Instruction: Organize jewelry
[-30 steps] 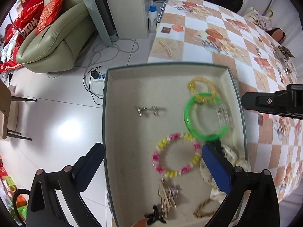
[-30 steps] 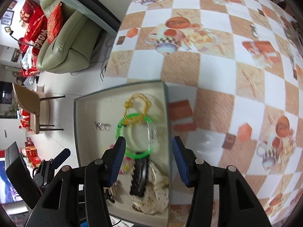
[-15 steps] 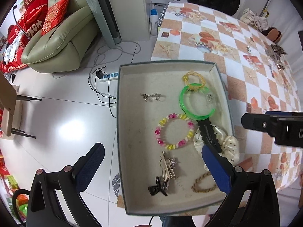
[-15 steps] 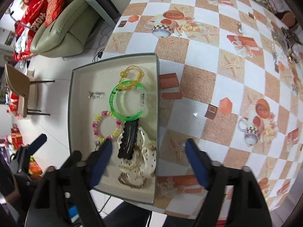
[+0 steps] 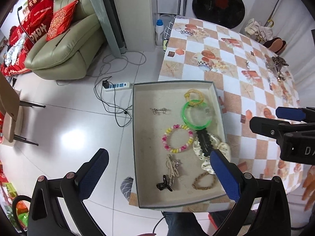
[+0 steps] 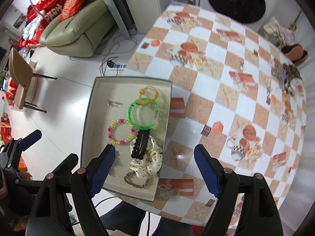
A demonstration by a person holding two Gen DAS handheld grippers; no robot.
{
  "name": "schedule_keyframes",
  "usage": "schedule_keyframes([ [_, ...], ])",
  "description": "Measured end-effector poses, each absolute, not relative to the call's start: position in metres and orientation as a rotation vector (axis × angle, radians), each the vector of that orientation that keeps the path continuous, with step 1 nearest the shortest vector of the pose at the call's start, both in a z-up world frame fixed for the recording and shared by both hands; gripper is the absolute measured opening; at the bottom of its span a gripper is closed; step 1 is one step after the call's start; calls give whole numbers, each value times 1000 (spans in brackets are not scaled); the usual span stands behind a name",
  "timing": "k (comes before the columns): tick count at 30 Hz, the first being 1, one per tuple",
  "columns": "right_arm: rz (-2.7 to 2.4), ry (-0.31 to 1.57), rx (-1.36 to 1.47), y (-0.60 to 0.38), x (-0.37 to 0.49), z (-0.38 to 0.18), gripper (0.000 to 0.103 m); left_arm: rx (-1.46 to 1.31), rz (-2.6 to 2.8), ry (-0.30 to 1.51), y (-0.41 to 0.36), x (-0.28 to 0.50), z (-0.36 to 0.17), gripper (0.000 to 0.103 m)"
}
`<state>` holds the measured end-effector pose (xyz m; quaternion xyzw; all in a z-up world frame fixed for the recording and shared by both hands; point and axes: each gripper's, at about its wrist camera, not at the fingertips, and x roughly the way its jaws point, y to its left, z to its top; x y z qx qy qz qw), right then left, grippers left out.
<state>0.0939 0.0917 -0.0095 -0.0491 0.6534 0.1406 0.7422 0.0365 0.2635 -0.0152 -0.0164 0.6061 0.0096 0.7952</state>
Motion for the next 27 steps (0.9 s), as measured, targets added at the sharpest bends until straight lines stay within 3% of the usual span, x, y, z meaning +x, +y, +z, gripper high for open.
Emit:
schedule_keyframes([
  [11, 283, 1366, -141, 97, 92, 21, 85, -18, 43, 1313, 270, 32, 9, 103],
  [27, 297, 1381, -152, 101, 83, 22, 85, -18, 55, 1303, 273, 30, 18, 103],
])
